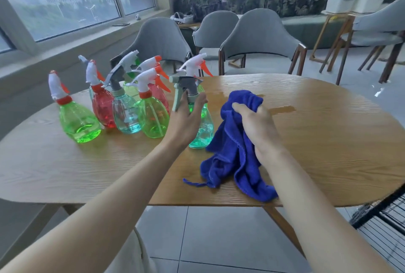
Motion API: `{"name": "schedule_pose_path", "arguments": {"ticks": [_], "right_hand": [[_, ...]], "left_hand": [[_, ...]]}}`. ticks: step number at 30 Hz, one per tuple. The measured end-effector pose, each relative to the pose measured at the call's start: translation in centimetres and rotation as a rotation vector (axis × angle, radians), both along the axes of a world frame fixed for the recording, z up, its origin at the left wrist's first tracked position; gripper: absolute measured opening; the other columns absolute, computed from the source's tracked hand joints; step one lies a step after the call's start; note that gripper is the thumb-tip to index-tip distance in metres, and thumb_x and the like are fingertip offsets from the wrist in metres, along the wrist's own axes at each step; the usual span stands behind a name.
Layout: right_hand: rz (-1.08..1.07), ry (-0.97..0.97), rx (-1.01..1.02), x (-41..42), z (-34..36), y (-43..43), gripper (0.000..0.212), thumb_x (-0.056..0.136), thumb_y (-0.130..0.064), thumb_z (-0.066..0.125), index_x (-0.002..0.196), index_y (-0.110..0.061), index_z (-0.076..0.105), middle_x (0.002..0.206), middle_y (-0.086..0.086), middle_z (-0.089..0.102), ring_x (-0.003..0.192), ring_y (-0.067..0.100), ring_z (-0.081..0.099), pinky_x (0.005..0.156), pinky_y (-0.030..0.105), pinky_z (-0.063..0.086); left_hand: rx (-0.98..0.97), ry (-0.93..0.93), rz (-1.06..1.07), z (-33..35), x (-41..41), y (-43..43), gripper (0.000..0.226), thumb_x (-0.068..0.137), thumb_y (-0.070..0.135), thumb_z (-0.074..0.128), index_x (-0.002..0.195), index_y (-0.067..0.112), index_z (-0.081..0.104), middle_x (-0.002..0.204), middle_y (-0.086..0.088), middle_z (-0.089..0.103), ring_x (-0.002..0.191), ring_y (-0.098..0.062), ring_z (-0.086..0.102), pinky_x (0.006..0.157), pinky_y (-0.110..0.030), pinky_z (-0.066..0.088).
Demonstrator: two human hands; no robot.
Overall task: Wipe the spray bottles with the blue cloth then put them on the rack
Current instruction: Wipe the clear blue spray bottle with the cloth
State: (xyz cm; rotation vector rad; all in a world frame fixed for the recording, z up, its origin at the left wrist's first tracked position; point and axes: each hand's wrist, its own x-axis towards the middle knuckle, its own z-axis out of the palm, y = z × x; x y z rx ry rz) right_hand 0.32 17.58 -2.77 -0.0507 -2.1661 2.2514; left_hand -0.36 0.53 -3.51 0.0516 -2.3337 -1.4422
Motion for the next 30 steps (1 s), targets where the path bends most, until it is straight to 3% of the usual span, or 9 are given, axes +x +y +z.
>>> {"name": "schedule_pose_path", "arguments": {"ticks": [4,9,12,18,20,23,26,28,30], "right_hand": [[0.046,0.063,0.058,0.1,-0.6,-0.3,0.026,0.098,-0.036,0.067,0.086,-0.021,0.05,0.077,0.003,0.046,0.07,0.021,0.047,0.071,0.04,0.047],[0.054,0.144,0.171,0.7,-0.4,-0.8,0.04,0.1,-0.036,0.067,0.073,-0.021,0.042,0.069,0.006,0.038,0.064,0.024,0.038,0.066,0.041,0.041],[0.041,0.188,0.213,1.7,0.1,-1.0,0.047,0.102,-0.04,0.065,0.069,-0.023,0.037,0.065,0.005,0.033,0.061,0.024,0.034,0.063,0.039,0.038],[-0.006,0.17,0.183,3.8,1.8,-0.9,0.052,0.104,-0.054,0.056,0.065,-0.029,0.033,0.063,0.004,0.03,0.062,0.025,0.031,0.063,0.037,0.034],[-0.013,0.146,0.13,4.4,2.5,-0.9,0.049,0.105,-0.049,0.055,0.065,-0.03,0.034,0.064,0.005,0.032,0.064,0.024,0.032,0.065,0.037,0.033],[0.009,0.143,0.141,5.2,3.5,-0.7,0.037,0.104,-0.041,0.056,0.076,-0.02,0.044,0.075,0.007,0.039,0.071,0.025,0.036,0.069,0.039,0.035],[0.044,0.15,0.17,5.9,4.9,-0.3,0.032,0.101,-0.035,0.058,0.085,-0.007,0.058,0.077,0.01,0.051,0.071,0.022,0.05,0.07,0.035,0.046],[0.056,0.158,0.194,6.2,5.9,0.1,0.031,0.105,-0.022,0.056,0.097,0.006,0.067,0.082,0.008,0.065,0.073,0.014,0.062,0.066,0.023,0.051],[0.036,0.174,0.236,6.7,7.3,0.7,0.027,0.104,-0.015,0.056,0.099,0.008,0.068,0.084,0.007,0.068,0.071,0.008,0.063,0.065,0.019,0.05]], "left_hand": [[-0.023,0.021,-0.007,-1.4,-0.8,-0.3,0.051,0.108,0.059,0.046,0.149,0.03,0.05,0.145,0.013,0.055,0.132,-0.007,0.047,0.11,-0.031,0.036],[-0.114,0.068,0.037,-1.5,-1.0,-0.2,0.062,0.104,0.064,0.052,0.154,0.028,0.042,0.133,0.012,0.048,0.132,-0.017,0.045,0.11,-0.034,0.033],[-0.194,-0.023,0.101,-1.6,-0.2,-0.8,0.08,0.098,0.074,0.053,0.157,0.023,0.037,0.15,-0.005,0.046,0.143,-0.03,0.036,0.121,-0.046,0.032],[-0.401,-0.327,0.216,-0.8,3.1,-1.6,0.09,0.099,0.077,0.042,0.15,0.003,0.041,0.151,-0.019,0.045,0.14,-0.038,0.043,0.114,-0.054,0.039],[-0.422,-0.415,0.131,0.1,4.2,-1.7,0.084,0.102,0.076,0.036,0.14,0.003,0.052,0.139,-0.019,0.059,0.123,-0.037,0.059,0.103,-0.051,0.05],[-0.312,-0.374,-0.044,2.2,5.9,-0.8,0.085,0.104,0.074,0.03,0.099,0.0,0.07,0.101,-0.016,0.076,0.087,-0.033,0.07,0.087,-0.045,0.057],[-0.135,-0.282,-0.209,4.7,6.8,0.9,0.087,0.103,0.077,0.032,0.095,-0.002,0.07,0.096,-0.014,0.077,0.084,-0.029,0.071,0.092,-0.045,0.056],[-0.035,-0.242,-0.259,6.3,6.9,1.8,0.082,0.096,0.08,0.042,0.095,0.003,0.068,0.086,-0.01,0.071,0.077,-0.022,0.064,0.086,-0.046,0.058],[0.04,-0.176,-0.281,7.6,6.6,2.3,0.075,0.094,0.07,0.058,0.102,-0.004,0.068,0.081,-0.007,0.064,0.075,-0.02,0.06,0.085,-0.051,0.059]]}}
